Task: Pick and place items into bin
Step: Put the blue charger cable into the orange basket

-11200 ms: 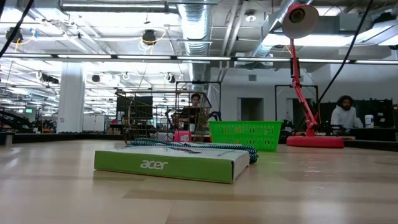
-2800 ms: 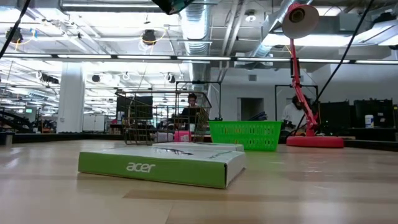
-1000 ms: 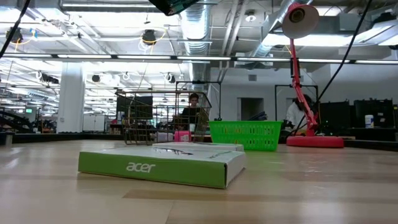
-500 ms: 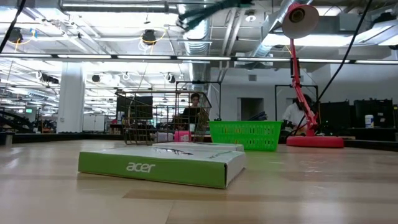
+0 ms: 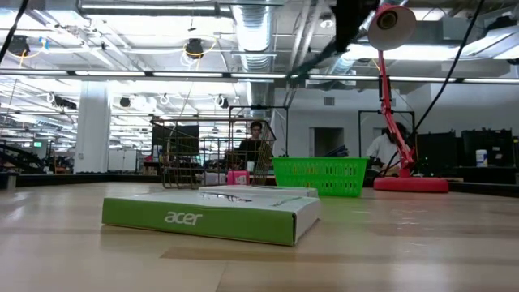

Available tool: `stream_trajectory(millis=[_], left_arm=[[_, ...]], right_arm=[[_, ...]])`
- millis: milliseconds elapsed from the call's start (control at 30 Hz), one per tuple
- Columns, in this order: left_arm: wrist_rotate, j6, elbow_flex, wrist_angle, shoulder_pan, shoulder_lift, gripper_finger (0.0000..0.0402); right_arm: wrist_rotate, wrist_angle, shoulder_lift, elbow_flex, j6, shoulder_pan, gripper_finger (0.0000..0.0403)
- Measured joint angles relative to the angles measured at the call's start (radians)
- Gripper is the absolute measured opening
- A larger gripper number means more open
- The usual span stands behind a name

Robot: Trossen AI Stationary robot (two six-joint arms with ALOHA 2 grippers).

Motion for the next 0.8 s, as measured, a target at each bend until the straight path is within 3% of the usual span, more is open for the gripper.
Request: stream_trajectory(millis=[167,367,500,800], left_arm=[[-0.103,-0.038,0.006,-0.012,0.001,0.000,0.0163],[-0.146,-0.008,0.006,-0.012,0.020,0.000,0.0163],[-0.159,0.038,0.006,-0.012,0.050,0.000,0.0163],[-0.160,0.126,0.006,-0.012,0.146,0.000,0.0163]], right_arm=[[-0.075,0.051,-0.001,-0.060,-0.054,-0.170,0.0011],[-0.211,0.182,0.001,-0.170,-0.166,-0.341,0.0011],[-0.308,0.304,0.001,-0.230,-0.202,-0.412,0.0011],[-0.402,0.405,0.056,-0.269,-0.262,-0.519,0.0011]])
